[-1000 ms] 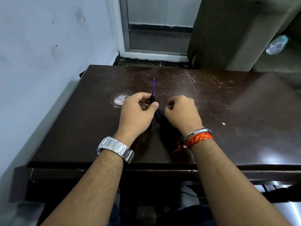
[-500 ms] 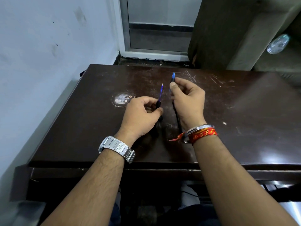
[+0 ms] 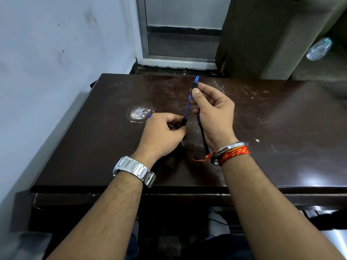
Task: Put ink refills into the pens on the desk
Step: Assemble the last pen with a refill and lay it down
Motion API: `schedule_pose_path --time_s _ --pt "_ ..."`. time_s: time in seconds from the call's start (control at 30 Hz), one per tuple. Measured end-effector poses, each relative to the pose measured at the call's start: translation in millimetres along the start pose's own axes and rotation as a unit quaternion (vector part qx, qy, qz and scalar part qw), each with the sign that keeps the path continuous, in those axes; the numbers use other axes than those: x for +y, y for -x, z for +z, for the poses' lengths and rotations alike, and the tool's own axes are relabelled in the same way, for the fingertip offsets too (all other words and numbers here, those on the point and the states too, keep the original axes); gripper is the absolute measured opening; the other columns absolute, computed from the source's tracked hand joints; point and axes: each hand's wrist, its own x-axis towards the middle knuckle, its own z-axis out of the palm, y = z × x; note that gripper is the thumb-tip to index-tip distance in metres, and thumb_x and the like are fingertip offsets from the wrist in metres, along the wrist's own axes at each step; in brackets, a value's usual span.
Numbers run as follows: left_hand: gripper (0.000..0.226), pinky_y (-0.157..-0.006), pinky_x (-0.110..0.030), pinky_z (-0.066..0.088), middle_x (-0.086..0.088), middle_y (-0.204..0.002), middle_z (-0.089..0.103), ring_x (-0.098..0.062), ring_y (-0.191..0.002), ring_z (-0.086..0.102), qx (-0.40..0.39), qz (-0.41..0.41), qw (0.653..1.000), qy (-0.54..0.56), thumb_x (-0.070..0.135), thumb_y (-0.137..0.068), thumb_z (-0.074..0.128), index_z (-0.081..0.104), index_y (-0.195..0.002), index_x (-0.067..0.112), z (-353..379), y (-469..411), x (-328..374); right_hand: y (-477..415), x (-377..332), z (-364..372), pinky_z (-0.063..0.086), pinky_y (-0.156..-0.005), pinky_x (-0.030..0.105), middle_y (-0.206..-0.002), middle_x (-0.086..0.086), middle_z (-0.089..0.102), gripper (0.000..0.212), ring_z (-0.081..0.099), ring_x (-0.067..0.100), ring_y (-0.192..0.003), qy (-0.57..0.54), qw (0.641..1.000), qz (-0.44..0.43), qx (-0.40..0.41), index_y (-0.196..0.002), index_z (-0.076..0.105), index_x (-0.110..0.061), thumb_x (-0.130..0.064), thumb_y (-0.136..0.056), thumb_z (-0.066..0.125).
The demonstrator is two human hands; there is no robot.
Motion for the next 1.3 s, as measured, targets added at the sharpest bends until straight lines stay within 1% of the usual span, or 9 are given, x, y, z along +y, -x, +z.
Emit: schedule_pose_path --time_s 0.17,0.27,0.37,0.53,0.7,0.97,1.03,1.17,1.3 --pt "0.013 -0.068 -0.025 0.059 0.012 -0.074 0.078 -0.005 -0.068 0.074 0.007 0.003 1.000 0.003 0.024 -0.076 0.076 0.079 -0.084 0.033 -1.1 -0.5 -0.1 1.3 3.8 -1.0 0.051 -0.064 0.016 -0.081 -0.004 0.072 0.013 0.062 0.001 -0.069 0.036 0.999 -0.003 -0.023 -0.101 0.073 -0.016 -0.010 -0.090 0.069" --pt "0.012 -0.064 -0.021 0.056 0.011 -0.073 0.077 -0.005 -0.067 0.073 0.013 0.003 1.000 0.005 0.022 -0.078 0.076 0.079 -0.085 0.032 -1.4 0.1 0.2 1.3 5.3 -1.0 0.051 -0.064 0.014 -0.082 -0.006 0.073 0.013 0.064 -0.003 -0.070 0.050 0.998 0.001 -0.034 -0.097 0.073 -0.020 -0.010 -0.090 0.069" --pt "0.014 -0.061 -0.015 0.054 0.013 -0.075 0.078 -0.002 -0.067 0.073 0.044 0.006 0.999 0.025 0.018 -0.081 0.076 0.080 -0.087 0.030 -2.0 -1.5 1.1 4.3 6.5 1.0 0.052 -0.063 0.015 -0.085 -0.001 0.074 0.013 0.067 0.001 -0.073 0.059 0.995 0.010 -0.074 -0.097 0.072 -0.016 -0.005 -0.090 0.068" --pt "0.020 -0.075 -0.024 0.059 0.014 -0.084 0.079 -0.001 -0.080 0.074 0.075 0.025 0.996 0.037 0.014 -0.081 0.073 0.081 -0.096 0.025 -4.3 -3.9 -0.8 6.9 8.2 5.3 0.053 -0.059 0.017 -0.082 0.000 0.072 0.015 0.066 0.001 -0.069 0.047 0.992 0.031 -0.114 -0.097 0.070 -0.016 -0.003 -0.093 0.064" --pt "0.025 -0.078 -0.027 0.060 0.017 -0.087 0.079 -0.002 -0.083 0.074 0.064 0.028 0.996 0.060 0.014 -0.082 0.072 0.078 -0.091 0.036 -4.6 -3.3 -0.9 5.9 8.8 3.6 0.050 -0.056 0.014 -0.082 0.001 0.070 0.018 0.062 -0.003 -0.062 0.046 0.989 0.048 -0.135 -0.105 0.070 -0.016 -0.005 -0.095 0.061" --pt "0.027 -0.073 -0.025 0.061 0.016 -0.081 0.078 -0.003 -0.075 0.074 0.100 0.020 0.994 0.049 0.011 -0.078 0.080 0.077 -0.086 0.037 -5.0 -2.1 1.8 6.2 9.2 2.6 0.047 -0.053 0.011 -0.090 0.005 0.070 0.018 0.061 -0.005 -0.057 0.046 0.987 0.063 -0.144 -0.110 0.068 -0.001 -0.002 -0.097 0.057" --pt "0.025 -0.074 -0.027 0.062 0.014 -0.081 0.078 -0.003 -0.075 0.074 0.108 0.016 0.993 0.045 0.011 -0.078 0.081 0.078 -0.088 0.033 -5.4 -1.9 2.4 6.6 8.9 3.3 0.048 -0.055 0.013 -0.089 0.005 0.071 0.017 0.061 -0.003 -0.061 0.052 0.986 0.061 -0.146 -0.110 0.068 0.000 -0.003 -0.096 0.059" --pt "0.020 -0.074 -0.029 0.061 0.011 -0.083 0.078 -0.003 -0.076 0.073 0.116 0.015 0.993 0.023 0.015 -0.077 0.084 0.080 -0.093 0.025 -5.0 -0.2 4.5 5.7 8.8 2.4 0.056 -0.066 0.024 -0.089 0.011 0.072 0.013 0.067 0.014 -0.077 0.060 0.989 0.062 -0.119 -0.100 0.070 -0.006 -0.007 -0.087 0.072" --pt "0.022 -0.072 -0.022 0.059 0.011 -0.083 0.077 -0.001 -0.076 0.072 0.112 0.022 0.993 0.008 0.016 -0.077 0.084 0.080 -0.098 0.021 -5.4 0.5 7.3 5.6 10.1 -0.1 0.057 -0.074 0.032 -0.084 0.006 0.065 0.026 0.064 0.016 -0.078 0.062 0.992 0.050 -0.096 -0.096 0.066 -0.009 -0.011 -0.076 0.083"
